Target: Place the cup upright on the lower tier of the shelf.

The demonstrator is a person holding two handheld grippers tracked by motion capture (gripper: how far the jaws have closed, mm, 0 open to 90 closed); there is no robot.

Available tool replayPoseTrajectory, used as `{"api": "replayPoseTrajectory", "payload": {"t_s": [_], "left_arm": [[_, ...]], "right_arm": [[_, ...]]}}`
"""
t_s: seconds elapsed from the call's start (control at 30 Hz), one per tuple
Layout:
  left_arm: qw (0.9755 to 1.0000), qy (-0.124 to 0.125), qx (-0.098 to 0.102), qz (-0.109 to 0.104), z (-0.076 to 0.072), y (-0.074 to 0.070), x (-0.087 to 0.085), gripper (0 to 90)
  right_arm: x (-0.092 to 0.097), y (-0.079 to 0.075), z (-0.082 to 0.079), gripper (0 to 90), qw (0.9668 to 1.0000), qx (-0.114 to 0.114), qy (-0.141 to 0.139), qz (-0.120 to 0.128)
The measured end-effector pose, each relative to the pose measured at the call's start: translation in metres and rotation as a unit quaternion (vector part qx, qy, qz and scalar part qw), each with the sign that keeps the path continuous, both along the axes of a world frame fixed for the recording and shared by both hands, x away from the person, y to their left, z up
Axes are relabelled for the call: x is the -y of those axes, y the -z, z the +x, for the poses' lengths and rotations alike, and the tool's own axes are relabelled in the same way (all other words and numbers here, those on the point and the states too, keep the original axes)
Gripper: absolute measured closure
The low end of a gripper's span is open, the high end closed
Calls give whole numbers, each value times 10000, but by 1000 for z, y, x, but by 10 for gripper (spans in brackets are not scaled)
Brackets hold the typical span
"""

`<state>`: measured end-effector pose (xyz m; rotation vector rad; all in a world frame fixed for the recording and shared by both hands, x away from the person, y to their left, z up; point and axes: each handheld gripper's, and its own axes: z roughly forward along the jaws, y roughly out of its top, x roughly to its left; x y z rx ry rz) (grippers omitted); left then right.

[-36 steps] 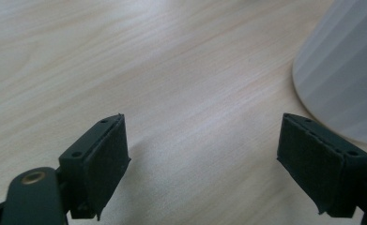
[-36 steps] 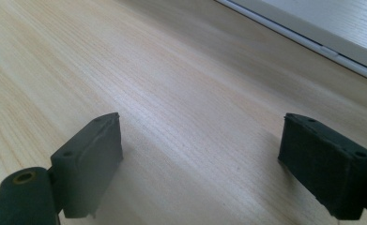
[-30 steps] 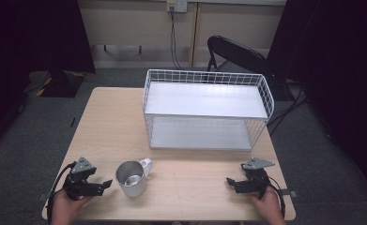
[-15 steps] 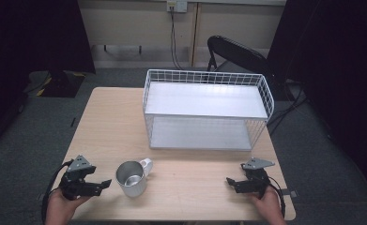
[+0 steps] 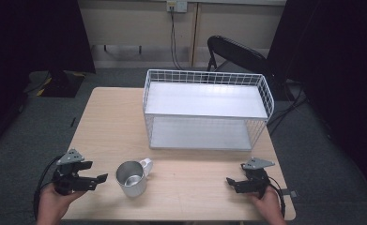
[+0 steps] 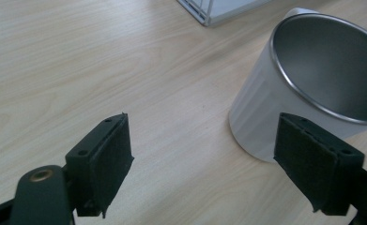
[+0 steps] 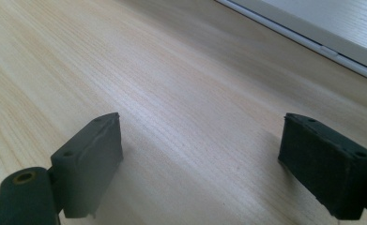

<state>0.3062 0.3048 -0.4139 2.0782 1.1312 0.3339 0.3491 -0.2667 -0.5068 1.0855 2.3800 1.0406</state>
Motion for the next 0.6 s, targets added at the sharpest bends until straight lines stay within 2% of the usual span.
{"api": "replayPoseTrajectory", "payload": {"t_s": [0.07,0.2,0.5,0.6], "left_arm": [[10000,43,-8,24,0,-2,0,195],[9999,109,26,-63,0,-8,2,197],[9994,125,254,-210,2,-19,11,198],[9993,176,247,-224,2,-20,14,198]], "right_arm": [[0,0,0,127,10000,0,1,-1],[0,0,0,127,10000,1,0,0],[0,0,0,127,10000,1,0,0],[0,0,0,127,10000,1,1,0]]}}
